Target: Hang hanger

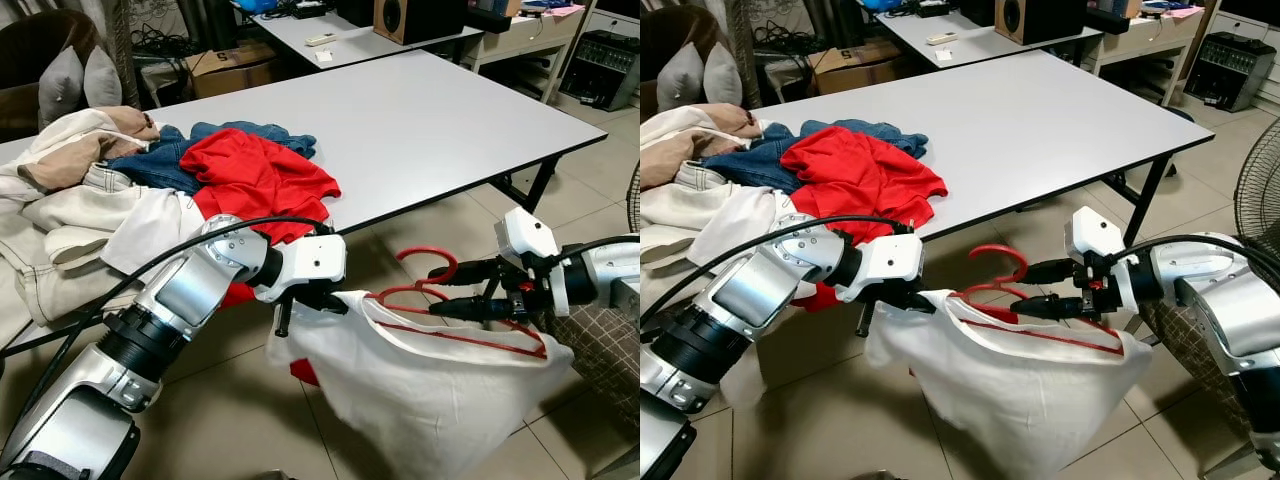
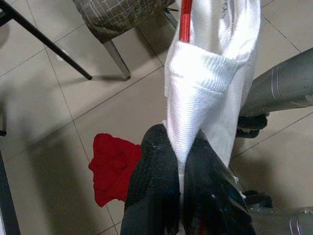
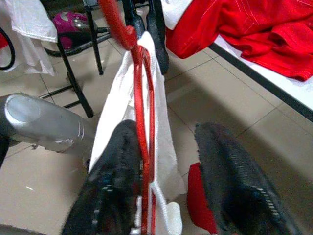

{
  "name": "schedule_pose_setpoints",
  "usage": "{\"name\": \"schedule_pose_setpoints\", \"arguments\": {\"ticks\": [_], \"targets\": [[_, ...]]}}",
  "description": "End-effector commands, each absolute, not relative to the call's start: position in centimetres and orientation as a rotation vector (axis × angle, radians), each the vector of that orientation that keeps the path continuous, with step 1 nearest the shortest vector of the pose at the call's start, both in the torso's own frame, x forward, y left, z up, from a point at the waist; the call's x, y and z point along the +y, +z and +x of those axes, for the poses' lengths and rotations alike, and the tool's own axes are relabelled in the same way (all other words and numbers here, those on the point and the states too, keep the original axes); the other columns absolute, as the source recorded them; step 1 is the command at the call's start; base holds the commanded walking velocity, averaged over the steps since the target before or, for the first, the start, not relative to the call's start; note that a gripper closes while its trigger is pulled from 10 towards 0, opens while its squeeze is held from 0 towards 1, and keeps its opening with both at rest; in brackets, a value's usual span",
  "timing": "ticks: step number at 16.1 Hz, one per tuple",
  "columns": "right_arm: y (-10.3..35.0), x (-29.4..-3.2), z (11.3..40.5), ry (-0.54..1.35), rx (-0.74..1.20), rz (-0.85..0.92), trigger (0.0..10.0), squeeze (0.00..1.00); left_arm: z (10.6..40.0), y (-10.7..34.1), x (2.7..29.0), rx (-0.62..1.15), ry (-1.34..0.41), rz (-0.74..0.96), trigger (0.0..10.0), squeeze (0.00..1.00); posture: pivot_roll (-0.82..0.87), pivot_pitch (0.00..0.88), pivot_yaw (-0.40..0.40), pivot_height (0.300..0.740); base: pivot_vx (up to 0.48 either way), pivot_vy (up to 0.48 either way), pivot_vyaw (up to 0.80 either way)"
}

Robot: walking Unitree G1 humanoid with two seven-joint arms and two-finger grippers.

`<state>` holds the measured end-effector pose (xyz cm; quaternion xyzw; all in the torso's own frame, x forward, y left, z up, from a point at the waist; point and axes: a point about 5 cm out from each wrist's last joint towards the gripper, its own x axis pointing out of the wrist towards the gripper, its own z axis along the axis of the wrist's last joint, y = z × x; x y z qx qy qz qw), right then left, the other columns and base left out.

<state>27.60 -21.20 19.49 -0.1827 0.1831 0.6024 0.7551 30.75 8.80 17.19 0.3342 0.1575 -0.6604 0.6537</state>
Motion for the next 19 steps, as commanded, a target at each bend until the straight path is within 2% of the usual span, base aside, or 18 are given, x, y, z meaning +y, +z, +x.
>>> {"name": "schedule_pose_setpoints", "arguments": {"ticks": [1,15,16,17,18,19], "targets": [[19.9,-20.8,27.8,1.327,0.391,-0.423,0.0,0.00,31.0,18.4,8.4,0.318,-1.492,0.783,0.0,0.00,-0.02,0.000,0.076,0.740,0.000,0.000,0.00],[19.3,-20.4,28.1,1.316,0.365,-0.398,0.0,0.00,31.2,18.9,8.4,0.292,-1.466,0.774,0.0,0.00,-0.02,0.000,0.078,0.740,0.000,0.000,0.00],[19.4,-20.3,28.0,1.320,0.349,-0.379,0.0,0.00,31.4,19.0,8.4,0.270,-1.443,0.769,10.0,0.00,-0.02,0.000,0.078,0.740,0.000,0.000,0.00],[19.5,-20.3,27.9,1.323,0.343,-0.370,0.0,0.00,31.6,19.2,8.3,0.252,-1.440,0.739,10.0,0.00,-0.02,0.000,0.078,0.740,0.000,0.000,0.00],[19.6,-20.3,27.7,1.328,0.335,-0.358,0.0,0.00,31.7,19.6,8.1,0.214,-1.454,0.660,10.0,0.75,-0.03,0.000,0.079,0.740,0.000,0.000,0.00],[19.5,-20.3,27.4,1.327,0.339,-0.360,0.0,0.00,31.7,20.2,8.1,0.179,-1.478,0.584,10.0,1.00,-0.03,0.000,0.080,0.740,0.000,0.000,0.00]]}}
